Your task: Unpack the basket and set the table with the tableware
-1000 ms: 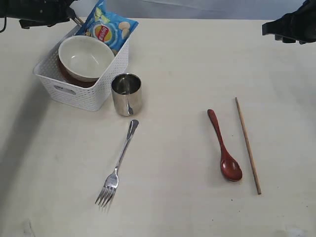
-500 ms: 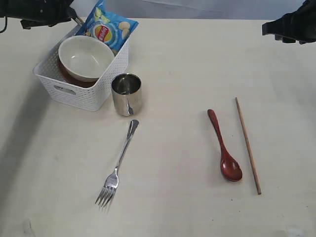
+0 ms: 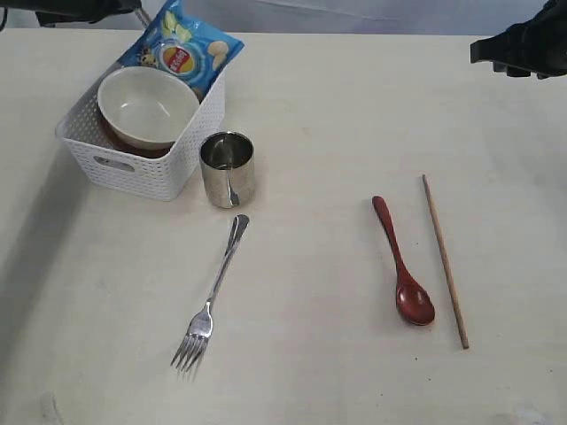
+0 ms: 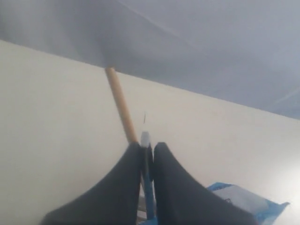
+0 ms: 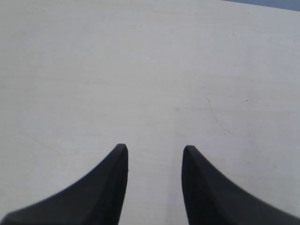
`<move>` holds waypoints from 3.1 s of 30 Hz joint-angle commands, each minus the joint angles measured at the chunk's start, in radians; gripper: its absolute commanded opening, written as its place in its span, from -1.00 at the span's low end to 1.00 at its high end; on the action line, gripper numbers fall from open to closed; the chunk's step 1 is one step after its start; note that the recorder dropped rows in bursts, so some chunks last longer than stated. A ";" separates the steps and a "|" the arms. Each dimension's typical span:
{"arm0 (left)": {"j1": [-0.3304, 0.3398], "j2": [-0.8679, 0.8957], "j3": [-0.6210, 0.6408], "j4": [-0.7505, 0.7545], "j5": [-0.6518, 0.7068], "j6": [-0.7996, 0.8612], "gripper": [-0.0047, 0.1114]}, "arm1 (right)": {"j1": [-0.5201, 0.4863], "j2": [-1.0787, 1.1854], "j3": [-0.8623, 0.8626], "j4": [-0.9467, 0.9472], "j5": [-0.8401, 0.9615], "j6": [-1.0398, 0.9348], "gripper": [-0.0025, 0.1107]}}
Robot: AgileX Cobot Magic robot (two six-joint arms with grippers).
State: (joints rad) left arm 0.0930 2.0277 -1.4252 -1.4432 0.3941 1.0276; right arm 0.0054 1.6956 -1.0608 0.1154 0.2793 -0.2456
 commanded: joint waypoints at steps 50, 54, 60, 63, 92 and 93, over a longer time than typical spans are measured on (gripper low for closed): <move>0.001 -0.411 -0.001 0.429 0.107 -0.198 -0.92 | 0.073 -0.226 0.004 0.042 -0.016 -0.053 -0.30; 0.001 -0.432 -0.001 0.429 0.128 -0.239 -0.92 | 0.192 -0.259 0.004 0.045 -0.021 -0.115 -0.30; 0.001 -0.462 -0.001 0.427 0.212 -0.312 -0.92 | 0.425 -0.264 -0.045 0.158 -0.061 -0.258 -0.13; 0.001 -0.478 -0.001 0.427 0.248 -0.341 -0.92 | 0.517 -0.264 -0.071 0.207 -0.083 -0.317 -0.01; -0.108 -0.510 -0.001 0.386 0.546 -0.302 -0.92 | 0.777 -0.103 -0.147 0.280 -0.323 -0.250 0.08; -0.108 -0.510 -0.001 0.384 0.546 -0.302 -0.92 | 0.777 -0.103 -0.147 0.280 -0.323 -0.243 0.08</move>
State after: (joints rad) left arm -0.0103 1.5303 -1.4252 -1.0347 0.9433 0.7181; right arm 0.7815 1.5891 -1.2017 0.3864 -0.0403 -0.5051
